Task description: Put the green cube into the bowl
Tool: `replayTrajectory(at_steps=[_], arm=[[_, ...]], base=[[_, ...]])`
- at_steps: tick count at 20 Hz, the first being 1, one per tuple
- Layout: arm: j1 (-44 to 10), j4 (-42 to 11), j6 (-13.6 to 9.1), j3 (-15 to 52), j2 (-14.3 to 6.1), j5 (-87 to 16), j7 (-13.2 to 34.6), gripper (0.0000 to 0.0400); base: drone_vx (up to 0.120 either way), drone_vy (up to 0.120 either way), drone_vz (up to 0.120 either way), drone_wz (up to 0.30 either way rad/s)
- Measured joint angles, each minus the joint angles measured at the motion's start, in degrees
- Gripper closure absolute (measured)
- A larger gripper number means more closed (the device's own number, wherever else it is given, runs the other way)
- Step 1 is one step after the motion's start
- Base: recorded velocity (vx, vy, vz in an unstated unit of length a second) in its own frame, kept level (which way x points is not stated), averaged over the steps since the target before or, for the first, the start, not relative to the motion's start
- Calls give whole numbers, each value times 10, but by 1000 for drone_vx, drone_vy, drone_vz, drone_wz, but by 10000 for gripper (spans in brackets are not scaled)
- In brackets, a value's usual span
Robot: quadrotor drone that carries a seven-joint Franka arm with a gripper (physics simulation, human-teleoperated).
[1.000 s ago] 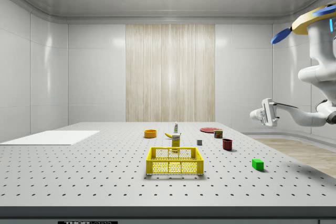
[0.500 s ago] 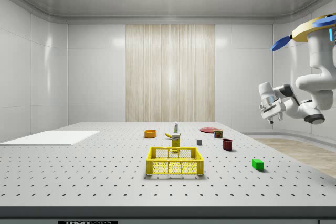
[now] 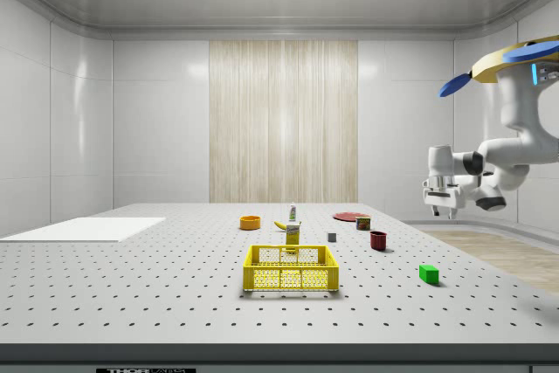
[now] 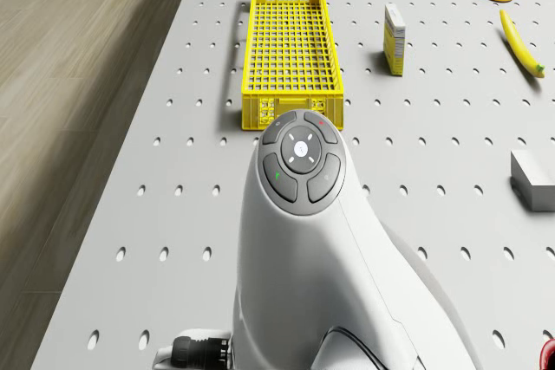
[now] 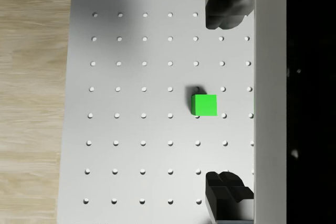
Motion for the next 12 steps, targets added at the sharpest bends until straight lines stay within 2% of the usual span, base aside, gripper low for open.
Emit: replayTrajectory(at_steps=[6,9,12], arm=[[-25,0,5,14,-22,1,18,0],[-32,0,11,19,-32,5,24,0],[-37,0,18,23,-42,9,28,0]], base=[[120,0,-120,0],[0,0,-120,0],[0,80,-120,0]])
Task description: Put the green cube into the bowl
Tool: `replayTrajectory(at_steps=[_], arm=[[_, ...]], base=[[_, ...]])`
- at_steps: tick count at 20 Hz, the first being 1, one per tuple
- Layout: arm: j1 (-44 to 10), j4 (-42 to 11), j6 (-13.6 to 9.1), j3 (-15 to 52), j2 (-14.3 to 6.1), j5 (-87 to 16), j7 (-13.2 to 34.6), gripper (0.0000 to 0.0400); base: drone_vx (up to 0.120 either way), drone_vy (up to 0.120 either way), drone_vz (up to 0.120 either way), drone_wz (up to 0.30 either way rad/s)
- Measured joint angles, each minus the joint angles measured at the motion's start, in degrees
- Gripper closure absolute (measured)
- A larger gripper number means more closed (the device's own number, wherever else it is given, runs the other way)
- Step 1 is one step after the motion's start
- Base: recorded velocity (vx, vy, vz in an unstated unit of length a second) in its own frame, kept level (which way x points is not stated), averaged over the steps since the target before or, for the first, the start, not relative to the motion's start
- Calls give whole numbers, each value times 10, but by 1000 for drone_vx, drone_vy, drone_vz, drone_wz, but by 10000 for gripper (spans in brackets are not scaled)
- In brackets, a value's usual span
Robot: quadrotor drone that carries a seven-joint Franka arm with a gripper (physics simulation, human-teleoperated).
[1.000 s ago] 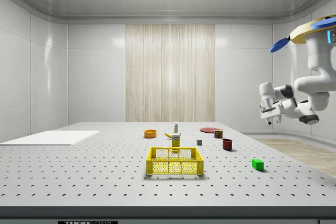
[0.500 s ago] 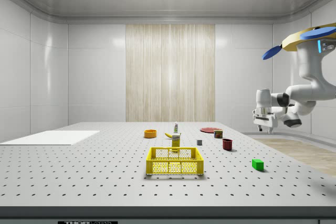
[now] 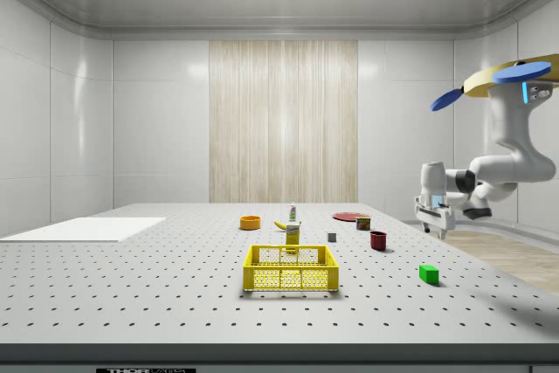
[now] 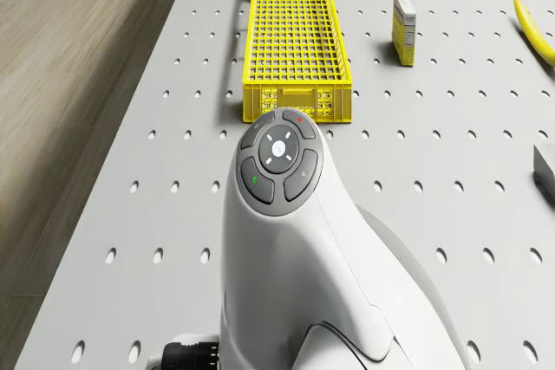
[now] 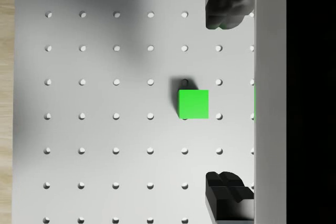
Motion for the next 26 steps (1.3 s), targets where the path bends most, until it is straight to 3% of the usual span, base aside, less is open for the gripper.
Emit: replayTrajectory(at_steps=[18,26], arm=[[-21,4,46,18,-52,27,19,0],[-21,10,83,-11,-81,6,18,0]], base=[[24,-9,-100,0],[0,0,-5,0]])
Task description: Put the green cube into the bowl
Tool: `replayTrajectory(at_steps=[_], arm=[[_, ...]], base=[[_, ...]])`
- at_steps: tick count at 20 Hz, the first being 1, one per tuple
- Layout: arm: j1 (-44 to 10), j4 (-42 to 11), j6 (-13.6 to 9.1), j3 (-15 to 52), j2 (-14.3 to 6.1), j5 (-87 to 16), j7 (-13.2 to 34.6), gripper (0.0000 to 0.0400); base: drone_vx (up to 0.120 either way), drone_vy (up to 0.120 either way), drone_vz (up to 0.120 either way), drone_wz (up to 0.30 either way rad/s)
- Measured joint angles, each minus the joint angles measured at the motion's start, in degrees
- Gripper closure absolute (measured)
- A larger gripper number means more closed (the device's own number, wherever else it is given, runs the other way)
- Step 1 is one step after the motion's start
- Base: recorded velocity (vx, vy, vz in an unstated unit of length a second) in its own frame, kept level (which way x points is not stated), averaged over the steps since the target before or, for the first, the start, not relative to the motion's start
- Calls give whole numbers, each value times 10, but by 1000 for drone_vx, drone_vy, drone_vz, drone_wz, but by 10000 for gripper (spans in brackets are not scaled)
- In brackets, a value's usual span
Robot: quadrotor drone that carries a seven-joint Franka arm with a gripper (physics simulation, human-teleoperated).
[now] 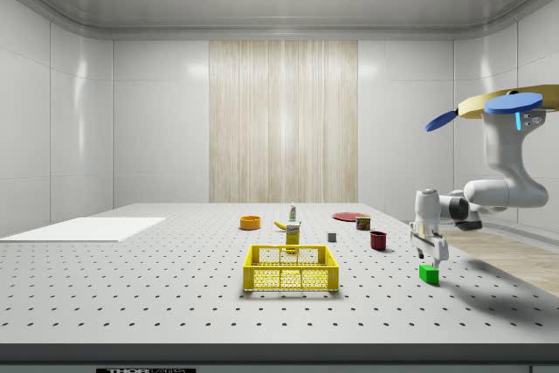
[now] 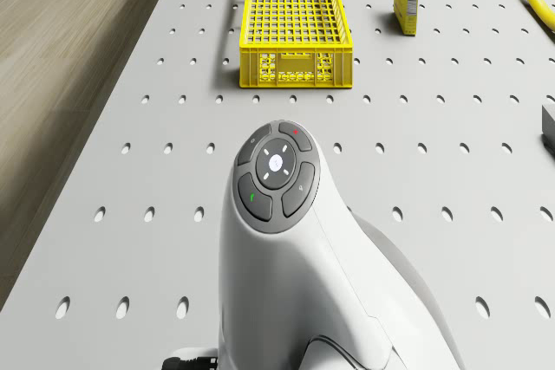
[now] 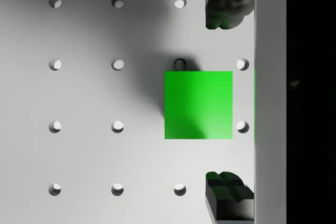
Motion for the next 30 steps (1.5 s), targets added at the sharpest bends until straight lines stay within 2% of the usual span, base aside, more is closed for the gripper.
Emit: replayTrajectory(at_steps=[7,13,14,17,20,25,30], arm=[[1,15,45,-56,-26,-48,-7,0],[2,26,70,-80,-40,-69,-14,0],[2,27,72,-83,-41,-71,-14,23],[1,29,78,-88,-45,-74,-14,90],[0,31,83,-90,-48,-75,-14,122],[-2,32,86,-90,-52,-76,-13,129],[-2,23,77,-66,-53,-51,-9,144]], base=[[0,0,0,0],[0,0,0,0],[0,0,0,0],[0,0,0,0],[0,0,0,0],[0,0,0,0],[0,0,0,0]])
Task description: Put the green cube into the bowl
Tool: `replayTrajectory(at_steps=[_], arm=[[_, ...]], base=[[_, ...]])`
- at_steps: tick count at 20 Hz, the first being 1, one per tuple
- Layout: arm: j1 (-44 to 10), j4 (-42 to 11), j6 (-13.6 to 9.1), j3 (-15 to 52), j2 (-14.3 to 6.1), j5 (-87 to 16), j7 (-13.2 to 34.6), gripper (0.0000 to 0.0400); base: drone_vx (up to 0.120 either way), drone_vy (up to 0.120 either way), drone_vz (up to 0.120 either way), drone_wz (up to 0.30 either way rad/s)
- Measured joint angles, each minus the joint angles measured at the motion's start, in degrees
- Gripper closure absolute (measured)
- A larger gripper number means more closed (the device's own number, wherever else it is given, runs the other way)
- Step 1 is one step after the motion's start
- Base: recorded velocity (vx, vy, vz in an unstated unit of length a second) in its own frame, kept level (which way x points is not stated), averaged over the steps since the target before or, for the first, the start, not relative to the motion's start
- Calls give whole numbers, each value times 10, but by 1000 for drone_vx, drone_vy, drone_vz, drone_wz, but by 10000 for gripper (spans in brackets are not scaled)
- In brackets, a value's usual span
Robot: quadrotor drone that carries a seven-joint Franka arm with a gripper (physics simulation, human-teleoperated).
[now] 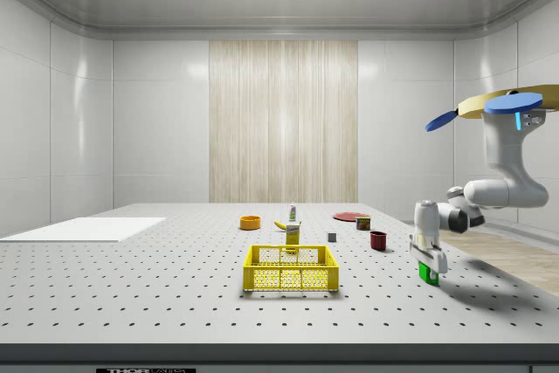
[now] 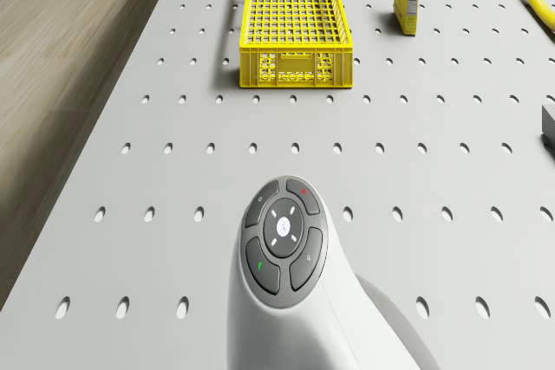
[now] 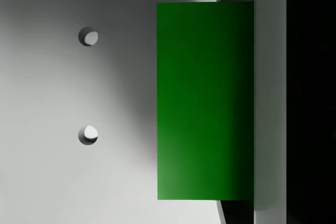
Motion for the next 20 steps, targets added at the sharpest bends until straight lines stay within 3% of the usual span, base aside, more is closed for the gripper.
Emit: replayTrajectory(at_steps=[7,13,20], arm=[[-3,-12,-13,48,-4,50,27,149],[-8,-15,-7,66,-14,70,41,149],[-12,-15,4,73,-28,80,41,149]], base=[[0,-6,97,0],[7,-120,120,0],[120,-120,120,0]])
